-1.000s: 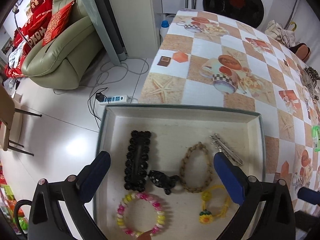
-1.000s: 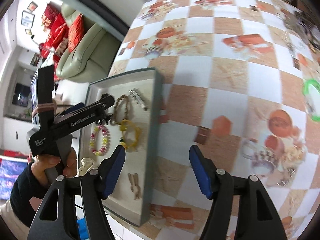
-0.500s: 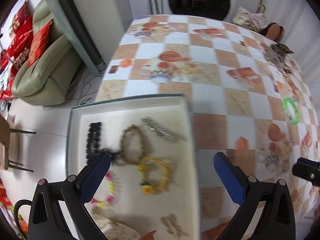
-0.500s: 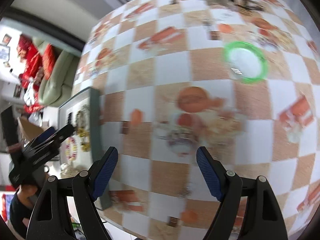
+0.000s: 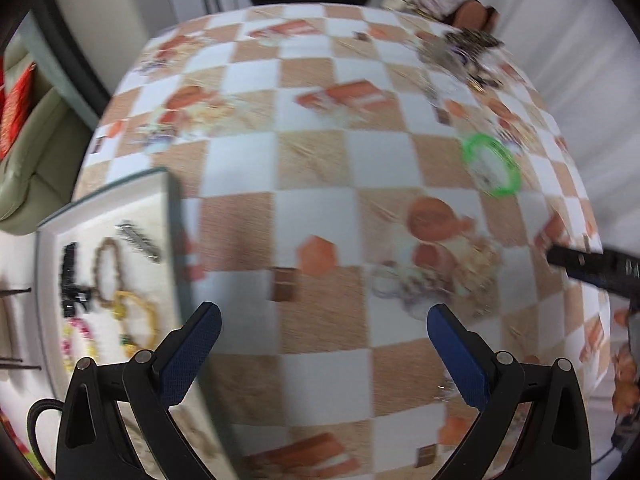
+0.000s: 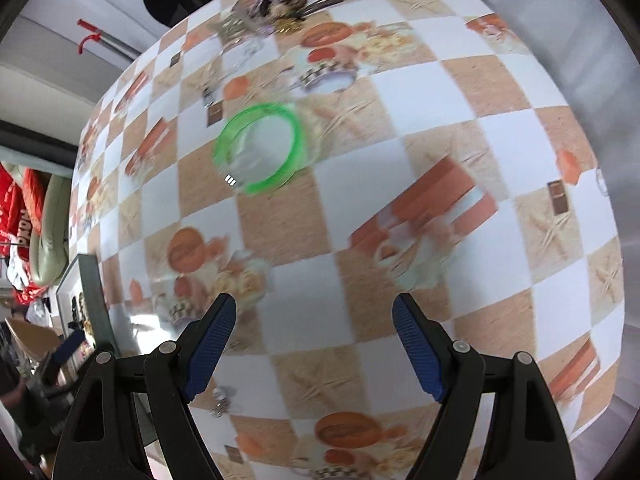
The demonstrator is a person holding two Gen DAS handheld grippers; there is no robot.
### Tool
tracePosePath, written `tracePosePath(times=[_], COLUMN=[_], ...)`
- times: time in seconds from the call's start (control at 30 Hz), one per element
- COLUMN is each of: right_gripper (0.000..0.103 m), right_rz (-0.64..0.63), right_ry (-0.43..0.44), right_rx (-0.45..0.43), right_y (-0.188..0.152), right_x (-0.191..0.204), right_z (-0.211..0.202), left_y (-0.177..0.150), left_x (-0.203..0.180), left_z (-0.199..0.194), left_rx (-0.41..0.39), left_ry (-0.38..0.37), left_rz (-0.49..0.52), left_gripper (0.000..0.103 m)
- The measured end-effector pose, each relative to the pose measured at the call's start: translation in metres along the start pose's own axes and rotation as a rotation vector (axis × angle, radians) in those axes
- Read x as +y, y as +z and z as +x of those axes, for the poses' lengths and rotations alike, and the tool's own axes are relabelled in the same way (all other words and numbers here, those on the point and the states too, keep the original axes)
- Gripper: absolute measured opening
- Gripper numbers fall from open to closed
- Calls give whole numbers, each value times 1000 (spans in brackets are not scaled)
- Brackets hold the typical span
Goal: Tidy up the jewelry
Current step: 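Move both tools back toward the green bangle and small charm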
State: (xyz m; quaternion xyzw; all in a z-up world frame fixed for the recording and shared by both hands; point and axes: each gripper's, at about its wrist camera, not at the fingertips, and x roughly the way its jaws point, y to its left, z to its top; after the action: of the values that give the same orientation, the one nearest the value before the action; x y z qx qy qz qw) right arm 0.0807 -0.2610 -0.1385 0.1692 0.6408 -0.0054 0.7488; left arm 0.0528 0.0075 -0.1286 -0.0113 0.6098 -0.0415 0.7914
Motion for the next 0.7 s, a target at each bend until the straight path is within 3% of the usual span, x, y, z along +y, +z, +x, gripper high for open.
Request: tracePosePath(times=[0.4, 0.57, 0.63, 0.7], right_gripper=[83, 83, 83, 83], right_rz=[-81, -111, -118, -119], right_ry=[-20, -25, -27, -29], right_rx=[-29, -26, -32, -40], right_y=[38, 46, 49, 55], right_x=[-5, 1, 3, 6], right_z=[8, 18, 21, 24], left_y=[-41, -52, -55, -58], left_x=[-65, -76, -80, -84], left_z=[20, 30, 33, 38], left_rx=[75, 99, 99, 114], left_ry=[-57, -55, -52, -43], left_rz=[151, 156, 160, 162], left_gripper=[103, 99, 89, 86])
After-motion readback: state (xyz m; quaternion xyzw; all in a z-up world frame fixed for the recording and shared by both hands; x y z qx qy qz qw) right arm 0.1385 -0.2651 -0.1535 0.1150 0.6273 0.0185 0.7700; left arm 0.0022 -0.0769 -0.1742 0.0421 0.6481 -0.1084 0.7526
